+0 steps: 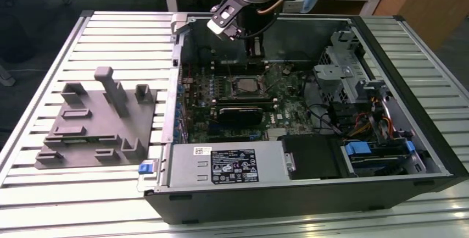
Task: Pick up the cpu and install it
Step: 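Close the cpu cover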
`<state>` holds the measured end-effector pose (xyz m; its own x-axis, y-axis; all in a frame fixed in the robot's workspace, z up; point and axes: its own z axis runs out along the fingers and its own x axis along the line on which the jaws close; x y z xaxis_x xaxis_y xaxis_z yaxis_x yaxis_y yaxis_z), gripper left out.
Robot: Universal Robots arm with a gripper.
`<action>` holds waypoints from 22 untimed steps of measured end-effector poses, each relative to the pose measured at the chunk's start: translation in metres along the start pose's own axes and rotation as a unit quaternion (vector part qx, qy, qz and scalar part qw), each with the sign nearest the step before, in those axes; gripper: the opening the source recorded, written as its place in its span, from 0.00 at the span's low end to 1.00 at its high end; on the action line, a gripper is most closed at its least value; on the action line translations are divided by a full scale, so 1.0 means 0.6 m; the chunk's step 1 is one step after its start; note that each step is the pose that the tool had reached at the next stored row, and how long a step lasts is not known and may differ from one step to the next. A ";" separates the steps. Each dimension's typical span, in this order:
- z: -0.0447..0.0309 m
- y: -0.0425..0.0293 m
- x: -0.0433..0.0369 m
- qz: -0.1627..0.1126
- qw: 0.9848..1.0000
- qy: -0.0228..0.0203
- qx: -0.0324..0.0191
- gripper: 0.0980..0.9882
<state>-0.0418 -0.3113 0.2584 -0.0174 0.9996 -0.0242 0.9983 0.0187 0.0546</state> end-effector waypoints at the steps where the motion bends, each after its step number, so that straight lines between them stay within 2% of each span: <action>1: -0.002 0.000 0.000 0.000 1.000 0.000 0.000 0.01; 8: -0.011 0.001 0.000 0.000 1.000 0.000 0.000 0.01; 17: -0.011 0.001 0.000 0.000 1.000 0.000 0.000 0.01; 22: -0.011 0.006 0.000 0.000 1.000 0.000 0.000 0.01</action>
<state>-0.0384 -0.3113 0.2651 -0.0174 0.9996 -0.0242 0.9983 0.0187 0.0546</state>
